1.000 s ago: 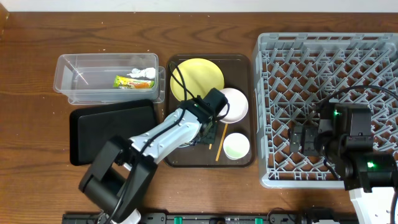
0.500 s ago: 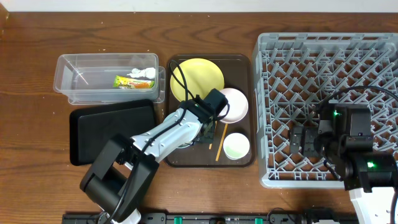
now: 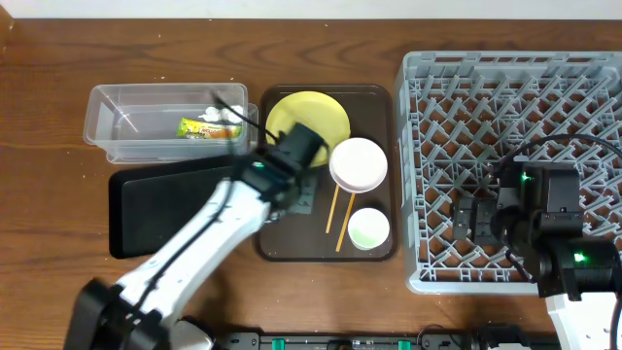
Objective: Sort waste into correct bins and load items into the dishwasher rack
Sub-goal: 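Grasp the light-blue rice bowl with the left gripper and lift it, then tip the blue bowl over the black tray to pour out the rice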
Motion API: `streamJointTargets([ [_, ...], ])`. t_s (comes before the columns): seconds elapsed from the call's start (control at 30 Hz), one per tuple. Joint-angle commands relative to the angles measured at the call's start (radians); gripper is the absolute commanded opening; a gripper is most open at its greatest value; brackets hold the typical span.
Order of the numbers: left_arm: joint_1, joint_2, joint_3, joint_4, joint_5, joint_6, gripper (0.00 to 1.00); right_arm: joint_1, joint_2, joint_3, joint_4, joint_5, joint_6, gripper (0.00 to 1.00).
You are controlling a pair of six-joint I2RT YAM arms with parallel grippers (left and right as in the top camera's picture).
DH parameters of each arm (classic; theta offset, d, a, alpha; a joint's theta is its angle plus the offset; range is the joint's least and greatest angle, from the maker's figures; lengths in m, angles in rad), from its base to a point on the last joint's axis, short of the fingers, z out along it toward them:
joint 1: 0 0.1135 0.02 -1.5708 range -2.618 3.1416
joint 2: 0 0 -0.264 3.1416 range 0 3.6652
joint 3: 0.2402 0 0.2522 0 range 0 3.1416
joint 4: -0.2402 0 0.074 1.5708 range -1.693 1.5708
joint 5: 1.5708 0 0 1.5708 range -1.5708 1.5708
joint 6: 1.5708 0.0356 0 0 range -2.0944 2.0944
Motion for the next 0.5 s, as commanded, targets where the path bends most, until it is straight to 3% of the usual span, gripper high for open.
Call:
streamJointTargets([
  [0.0, 0.133, -0.056, 0.027, -0.018, 0.16, 0.092, 0.06, -0.016, 0.0, 0.019, 0.002, -0.008, 0.005, 0.99],
  [0.47, 0.779, 0.075, -0.048, -0.063, 0.95, 0.51, 0.06, -0.016, 0.0, 0.019, -0.003, -0.008, 0.005, 0.99],
])
